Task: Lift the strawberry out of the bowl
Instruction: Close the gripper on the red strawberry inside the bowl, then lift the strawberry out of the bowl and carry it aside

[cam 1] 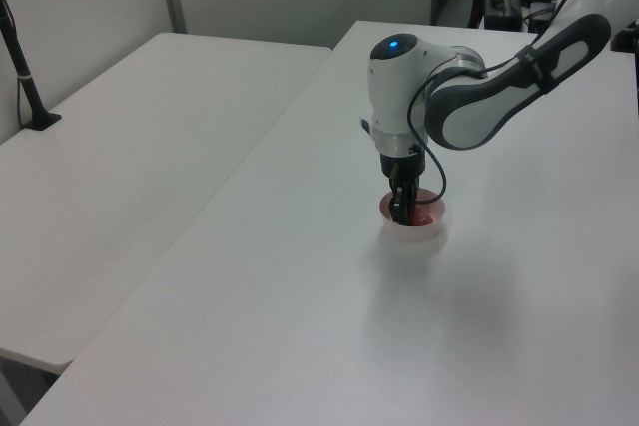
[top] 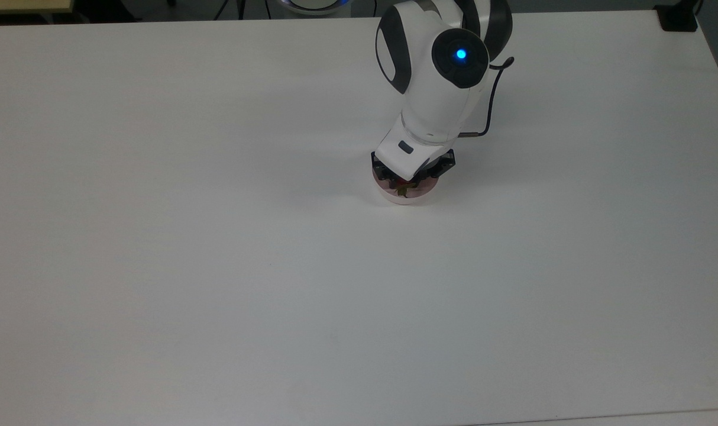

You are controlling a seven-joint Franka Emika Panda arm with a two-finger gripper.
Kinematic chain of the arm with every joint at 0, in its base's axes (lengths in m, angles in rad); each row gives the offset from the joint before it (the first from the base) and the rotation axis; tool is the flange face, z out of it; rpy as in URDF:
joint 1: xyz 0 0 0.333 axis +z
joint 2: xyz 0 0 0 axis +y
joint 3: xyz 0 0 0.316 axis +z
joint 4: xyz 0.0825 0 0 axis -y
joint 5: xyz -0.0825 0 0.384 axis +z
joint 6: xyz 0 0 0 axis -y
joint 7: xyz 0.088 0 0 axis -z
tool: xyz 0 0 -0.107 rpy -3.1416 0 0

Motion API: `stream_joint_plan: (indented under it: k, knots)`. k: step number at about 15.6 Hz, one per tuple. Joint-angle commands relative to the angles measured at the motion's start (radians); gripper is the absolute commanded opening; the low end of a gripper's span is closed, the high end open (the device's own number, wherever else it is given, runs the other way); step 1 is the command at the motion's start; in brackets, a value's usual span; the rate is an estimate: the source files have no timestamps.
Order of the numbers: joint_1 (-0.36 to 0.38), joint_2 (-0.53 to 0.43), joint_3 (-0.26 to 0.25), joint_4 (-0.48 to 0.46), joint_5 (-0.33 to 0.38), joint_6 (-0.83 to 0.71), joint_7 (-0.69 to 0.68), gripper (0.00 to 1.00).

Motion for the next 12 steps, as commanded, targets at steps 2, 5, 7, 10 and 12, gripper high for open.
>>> stream_joint_plan:
  k: [2, 5, 7, 10, 12]
  knots:
    - [0.006, -0.037, -0.009, -0.009, -0.019, -0.008, 0.012, 0.37]
    - [-0.014, -0.154, -0.037, 0.000, 0.004, -0.166, -0.068, 0.37]
    - [-0.042, -0.221, -0.045, 0.015, 0.075, -0.253, -0.151, 0.37]
    - [-0.123, -0.314, -0.036, 0.022, 0.115, -0.320, -0.221, 0.37]
    - [-0.169, -0.366, -0.026, 0.022, 0.113, -0.362, -0.233, 0.37]
